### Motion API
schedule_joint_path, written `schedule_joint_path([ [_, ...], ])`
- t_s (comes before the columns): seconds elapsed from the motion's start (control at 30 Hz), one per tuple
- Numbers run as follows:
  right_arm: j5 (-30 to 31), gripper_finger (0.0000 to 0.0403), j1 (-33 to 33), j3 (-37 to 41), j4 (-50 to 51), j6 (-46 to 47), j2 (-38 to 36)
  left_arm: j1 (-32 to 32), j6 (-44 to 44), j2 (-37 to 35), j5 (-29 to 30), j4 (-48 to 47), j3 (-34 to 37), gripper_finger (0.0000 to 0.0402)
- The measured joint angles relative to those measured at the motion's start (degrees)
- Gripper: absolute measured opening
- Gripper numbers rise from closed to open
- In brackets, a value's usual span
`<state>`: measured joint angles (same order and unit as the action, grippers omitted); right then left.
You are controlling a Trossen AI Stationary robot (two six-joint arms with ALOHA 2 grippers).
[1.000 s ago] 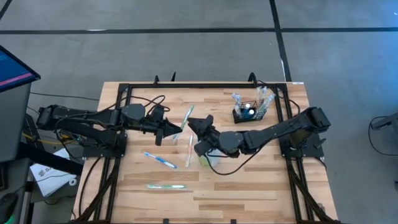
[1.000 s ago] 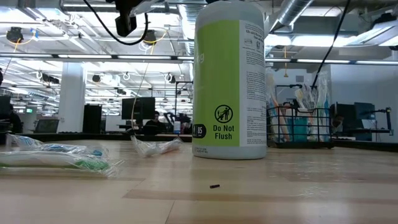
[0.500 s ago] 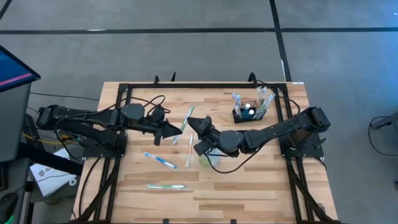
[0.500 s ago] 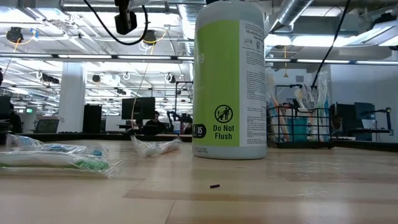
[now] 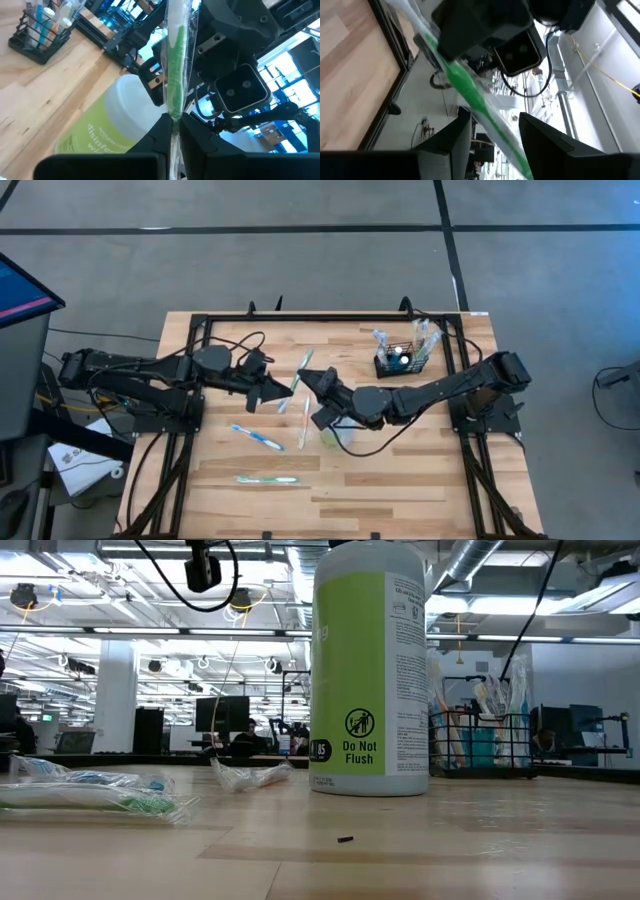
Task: Pick & Place toothbrushing station
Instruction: Put the green toothbrush into the wire organizer
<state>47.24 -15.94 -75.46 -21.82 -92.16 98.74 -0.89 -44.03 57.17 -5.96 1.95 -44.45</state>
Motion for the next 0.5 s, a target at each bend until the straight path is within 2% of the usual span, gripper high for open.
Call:
schedule_joint_path([
  [0.23,-1.1,0.0150,0.3,0.0,0.1,0.0,0.0,0.0,0.0,0.0,0.0,1.2,0.0,0.0017],
  [0.5,-1.1,0.0094,0.3,0.0,0.1,0.2,0.0,0.0,-0.1,0.0,0.0,1.4,0.0,0.0017],
])
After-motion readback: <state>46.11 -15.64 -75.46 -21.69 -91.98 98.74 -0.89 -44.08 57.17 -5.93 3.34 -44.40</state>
